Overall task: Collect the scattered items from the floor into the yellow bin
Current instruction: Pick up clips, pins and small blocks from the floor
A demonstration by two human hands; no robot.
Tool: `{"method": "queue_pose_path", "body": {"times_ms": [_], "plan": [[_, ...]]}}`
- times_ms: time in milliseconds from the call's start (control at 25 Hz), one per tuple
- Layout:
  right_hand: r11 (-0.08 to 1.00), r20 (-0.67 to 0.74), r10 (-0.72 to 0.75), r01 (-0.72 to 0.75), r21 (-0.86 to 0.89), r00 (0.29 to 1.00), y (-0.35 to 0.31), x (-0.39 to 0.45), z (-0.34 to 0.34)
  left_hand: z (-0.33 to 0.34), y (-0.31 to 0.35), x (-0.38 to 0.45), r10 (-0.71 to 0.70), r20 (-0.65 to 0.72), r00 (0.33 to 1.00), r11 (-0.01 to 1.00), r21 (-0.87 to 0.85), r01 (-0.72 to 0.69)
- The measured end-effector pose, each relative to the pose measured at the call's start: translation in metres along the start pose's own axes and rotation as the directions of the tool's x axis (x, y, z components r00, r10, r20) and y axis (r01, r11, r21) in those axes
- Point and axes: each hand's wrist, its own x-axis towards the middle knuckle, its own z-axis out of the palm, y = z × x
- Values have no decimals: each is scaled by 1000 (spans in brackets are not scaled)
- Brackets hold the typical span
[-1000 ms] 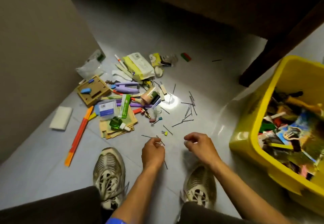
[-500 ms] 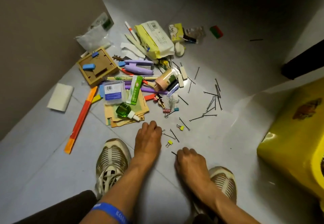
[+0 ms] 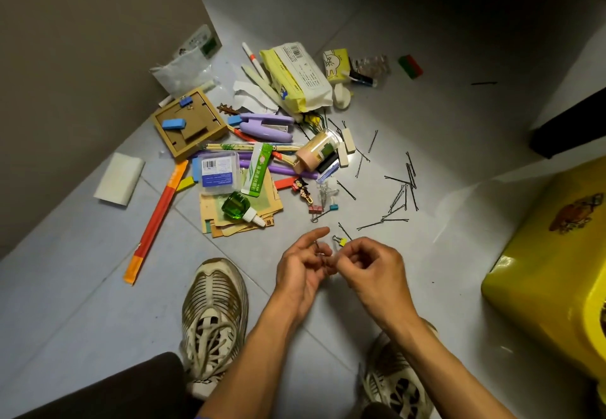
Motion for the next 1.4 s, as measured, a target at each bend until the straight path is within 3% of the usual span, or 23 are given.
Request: {"method": "queue_pose_path", "body": {"times_ms": [80, 160, 200, 280, 320, 400, 440, 520, 600, 640, 680, 720, 800, 880, 920, 1000, 1080, 1120, 1160, 1240, 1280, 1360, 1400], "plan": [[997, 63, -51, 54, -57, 997, 2, -1, 7, -4, 5, -3, -22, -42, 999, 982, -186, 13], [962, 42, -115, 122, -245, 992, 15, 2, 9, -11, 9, -5, -28, -131, 991, 971, -239, -5], [897, 99, -158, 185, -403, 983, 22, 4, 10, -14, 11, -7, -32, -171, 985, 974, -226, -8], [652, 335, -189, 373, -660, 923, 35, 10, 16, -20, 14, -9, -40, -237, 971, 988, -152, 4], [539, 429, -171, 448, -713, 887, 39, 14, 20, -22, 15, -9, -44, -255, 966, 993, -119, 13], [455, 477, -144, 486, -746, 867, 39, 21, 26, -24, 15, -8, -38, -284, 958, 996, -87, 14], [477, 439, -146, 452, -754, 886, 37, 24, 27, -24, 14, -7, -37, -300, 953, 996, -84, 13], [658, 290, -167, 326, -679, 942, 36, 22, 27, -22, 11, -5, -58, -309, 949, 995, -99, 28], [868, 180, -182, 244, -433, 967, 33, 17, 28, -18, 9, -2, -78, -299, 951, 987, -158, 31], [921, 132, -172, 207, -331, 976, 33, 14, 27, -16, 9, -2, -87, -297, 951, 981, -194, 29], [918, 114, -174, 203, -340, 978, 36, 12, 25, -15, 8, -1, -96, -296, 950, 975, -221, 30], [854, 138, -186, 229, -468, 973, 40, 12, 23, -15, 8, -1, -107, -298, 949, 972, -234, 36], [562, 235, -211, 314, -765, 949, 47, 10, 27, -16, 10, -3, -119, -304, 945, 971, -233, 47], [356, 306, -216, 366, -860, 927, 51, 15, 30, -19, 11, -3, -114, -304, 946, 975, -218, 47], [330, 317, -175, 359, -873, 932, 49, 18, 33, -21, 11, -3, -106, -306, 946, 978, -206, 42], [443, 264, -111, 285, -850, 958, 41, 23, 39, -23, 11, -4, -92, -315, 944, 983, -180, 36], [752, 150, -117, 186, -632, 982, 31, 21, 41, -23, 8, -3, -89, -314, 945, 983, -180, 33], [858, 82, -125, 149, -491, 989, 28, 18, 39, -22, 6, -1, -88, -301, 949, 980, -199, 28], [890, 26, -165, 161, -427, 986, 28, 16, 36, -20, 6, 0, -86, -292, 953, 975, -222, 20], [794, -16, -239, 186, -579, 971, 38, 12, 27, -16, 4, 0, -99, -283, 954, 970, -243, 28], [680, 29, -235, 186, -710, 972, 43, 12, 25, -14, 4, 1, -105, -283, 953, 971, -238, 36], [444, 166, -131, 208, -871, 977, 50, 18, 25, -14, 7, 0, -116, -294, 949, 972, -232, 47], [398, 192, -83, 210, -893, 978, 50, 21, 26, -14, 8, 0, -121, -292, 949, 971, -235, 52]]}}
